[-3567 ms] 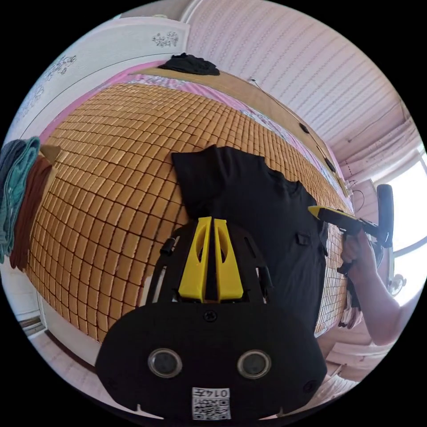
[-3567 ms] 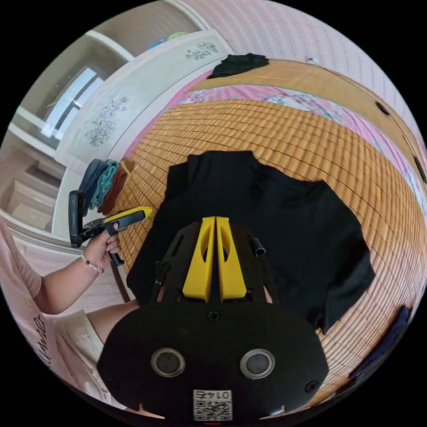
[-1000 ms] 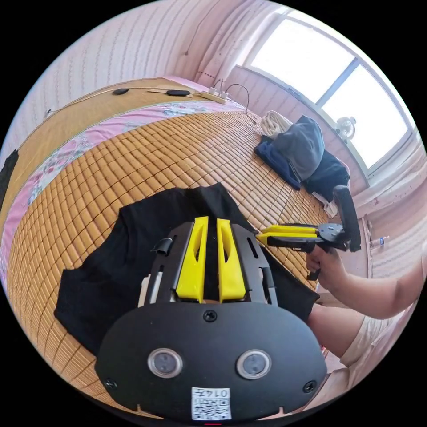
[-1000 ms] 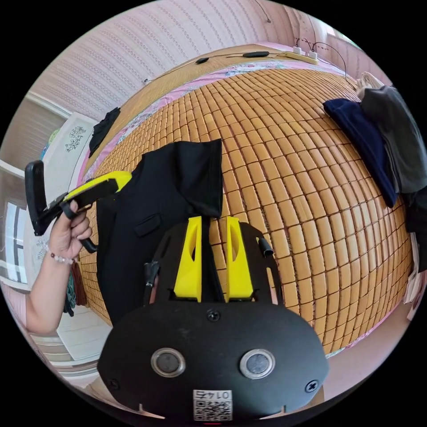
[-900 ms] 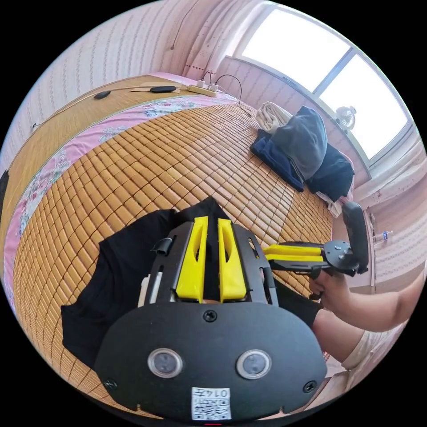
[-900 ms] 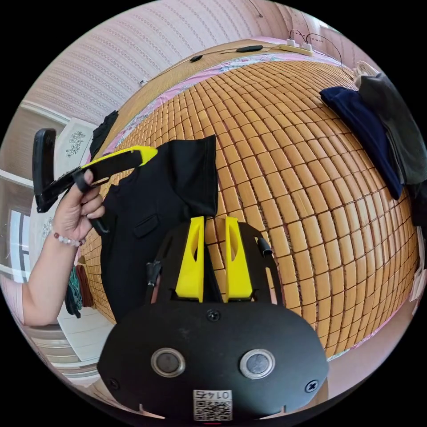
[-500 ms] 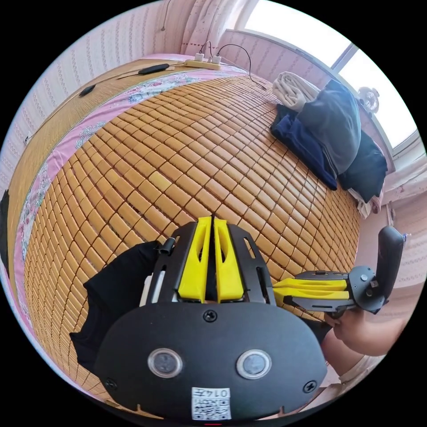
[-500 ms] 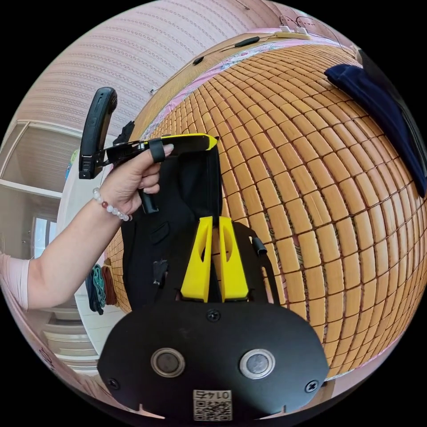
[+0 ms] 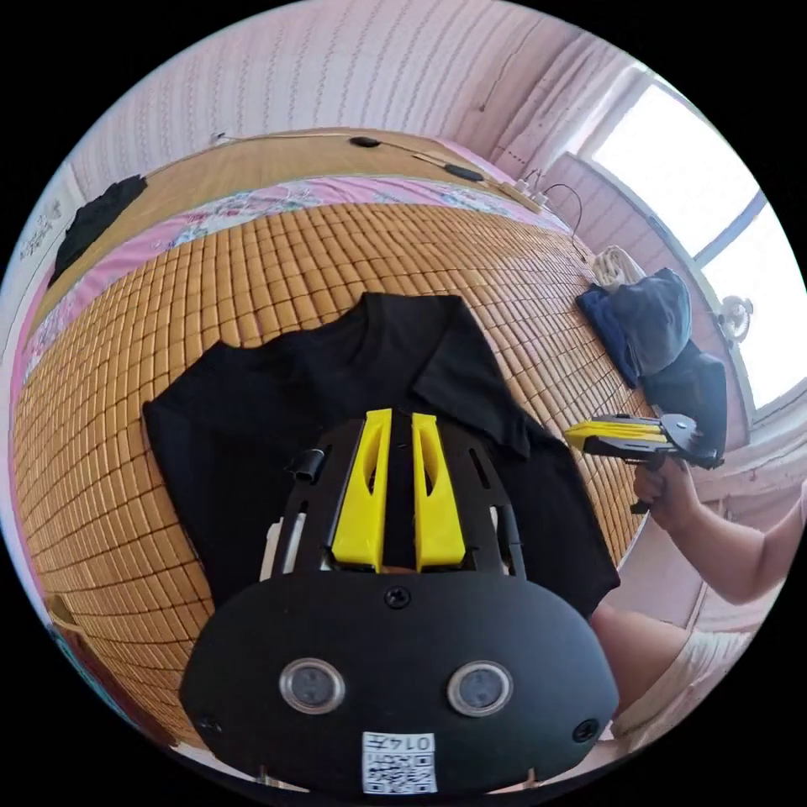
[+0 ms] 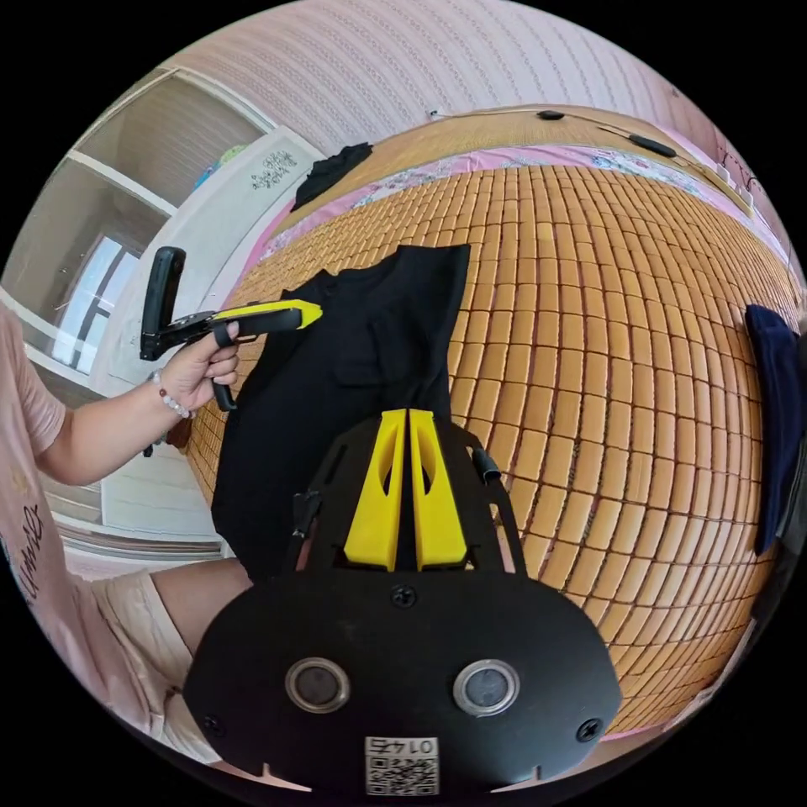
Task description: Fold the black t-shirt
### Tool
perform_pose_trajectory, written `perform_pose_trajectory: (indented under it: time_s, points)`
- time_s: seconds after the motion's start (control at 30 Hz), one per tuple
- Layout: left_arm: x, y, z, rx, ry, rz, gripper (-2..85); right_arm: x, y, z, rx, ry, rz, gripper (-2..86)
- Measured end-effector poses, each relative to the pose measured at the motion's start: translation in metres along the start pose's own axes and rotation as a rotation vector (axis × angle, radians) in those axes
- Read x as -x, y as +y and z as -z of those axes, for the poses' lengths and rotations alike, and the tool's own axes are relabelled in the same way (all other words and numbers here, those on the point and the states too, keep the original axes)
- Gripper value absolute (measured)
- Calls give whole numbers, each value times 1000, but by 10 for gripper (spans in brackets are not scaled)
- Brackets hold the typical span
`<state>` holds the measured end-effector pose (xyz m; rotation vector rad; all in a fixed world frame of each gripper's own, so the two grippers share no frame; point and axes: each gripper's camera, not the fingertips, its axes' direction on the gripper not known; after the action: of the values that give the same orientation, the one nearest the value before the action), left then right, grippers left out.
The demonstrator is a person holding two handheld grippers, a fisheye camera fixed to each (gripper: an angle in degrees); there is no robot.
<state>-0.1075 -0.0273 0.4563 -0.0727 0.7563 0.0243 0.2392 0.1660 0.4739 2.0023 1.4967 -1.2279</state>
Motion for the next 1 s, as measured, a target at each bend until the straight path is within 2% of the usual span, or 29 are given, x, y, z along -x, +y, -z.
perform_pose_trajectory:
  time_s: [0.17, 0.33, 0.43, 0.6, 0.77, 0.83, 1.0]
  points:
    - [68, 24, 43, -73, -111, 120, 45, -3, -41, -1, -47, 71, -1, 30]
    - [138, 28, 73, -145, -185, 237, 50, -15, -100, -26, -66, 82, -47, 92]
    - [176, 25, 71, -126, -124, 315, 79, -18, -123, -44, -29, 92, -58, 85]
    - [208, 14, 61, -102, -49, 350, 95, -13, -139, -44, 12, 38, -4, 20]
    - [238, -1, 57, -62, 15, 379, 8, -24, -152, -35, 27, 2, -17, 9]
    - [249, -5, 61, -67, 50, 421, -2, -28, -159, -30, 12, -13, -29, 8]
    - [243, -26, 92, -180, 45, 367, -9, -31, -181, -8, -86, -46, -53, 7]
